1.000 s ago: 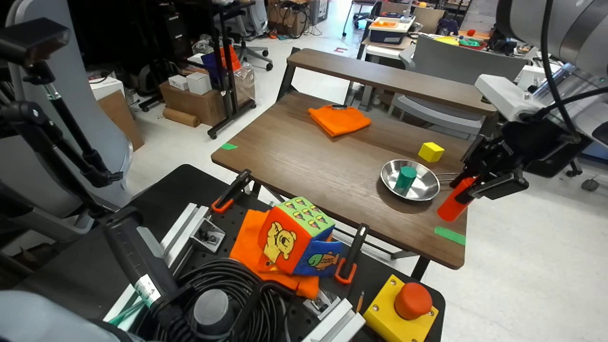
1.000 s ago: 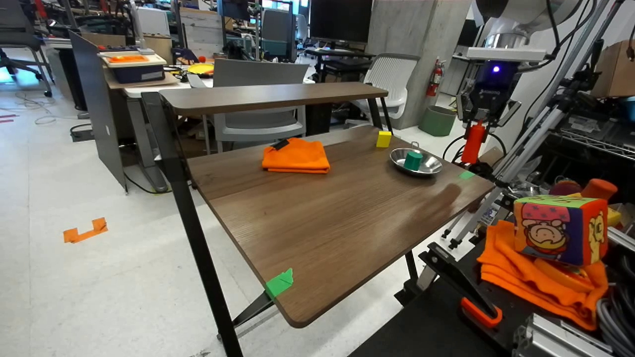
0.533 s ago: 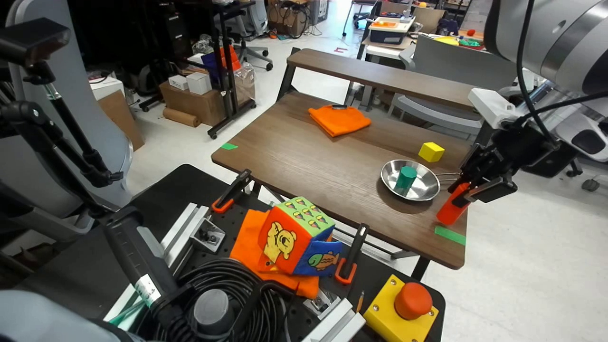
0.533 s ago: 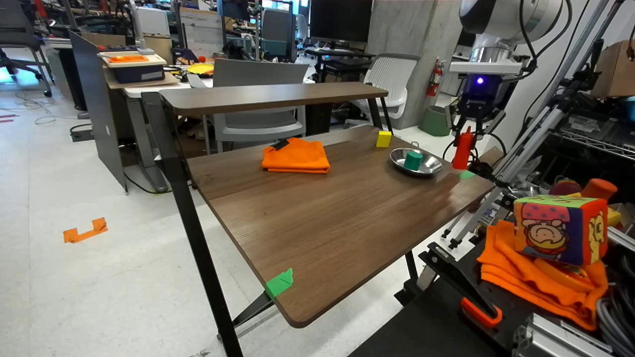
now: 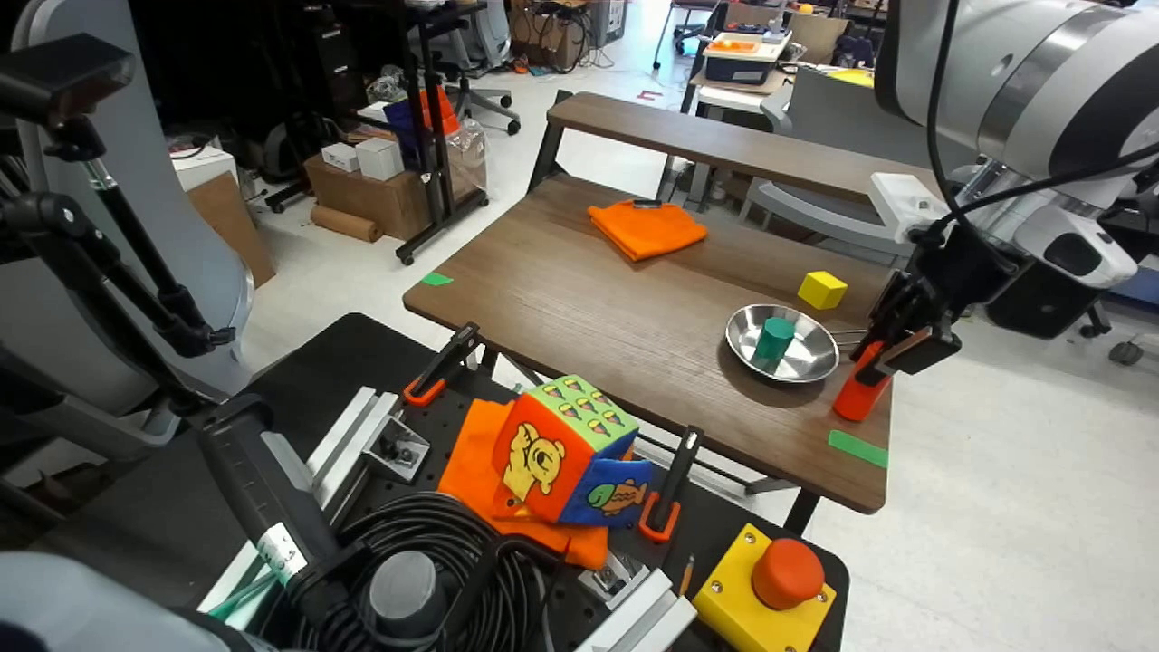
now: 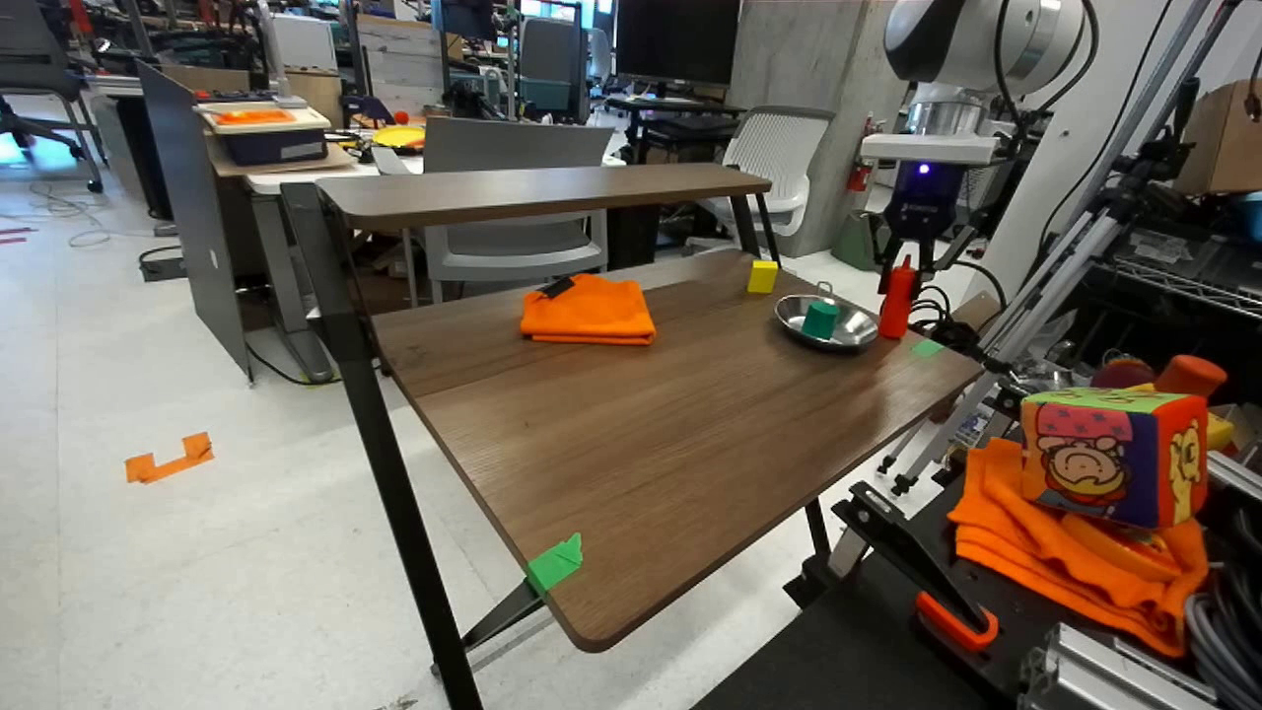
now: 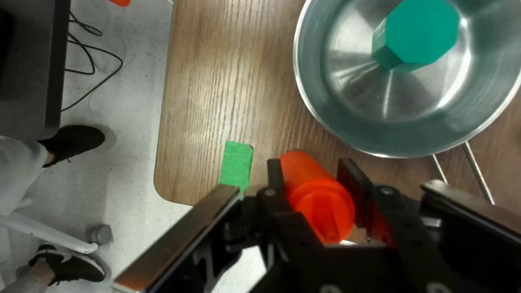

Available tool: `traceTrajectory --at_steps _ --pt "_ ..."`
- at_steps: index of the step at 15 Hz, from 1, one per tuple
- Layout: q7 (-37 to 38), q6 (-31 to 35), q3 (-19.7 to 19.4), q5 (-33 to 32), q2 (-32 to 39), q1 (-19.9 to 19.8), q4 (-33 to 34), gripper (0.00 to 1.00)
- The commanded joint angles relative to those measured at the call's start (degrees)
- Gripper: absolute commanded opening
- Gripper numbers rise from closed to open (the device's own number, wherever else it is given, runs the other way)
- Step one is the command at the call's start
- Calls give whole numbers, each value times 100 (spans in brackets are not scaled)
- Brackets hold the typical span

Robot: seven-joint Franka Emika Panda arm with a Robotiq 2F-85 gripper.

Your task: Move the ketchup bottle to the right

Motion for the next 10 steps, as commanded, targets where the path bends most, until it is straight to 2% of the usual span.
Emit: traceTrajectory --at_steps 1,2,3,8,10 --pt "200 177 -44 -136 96 122 17 13" --pt "184 156 -17 -113 83 108 6 63" --pt "148 147 5 -92 58 96 -14 64" --pt "-328 335 166 109 -462 9 -588 99" --pt "-843 462 254 188 -1100 -6 -1160 100"
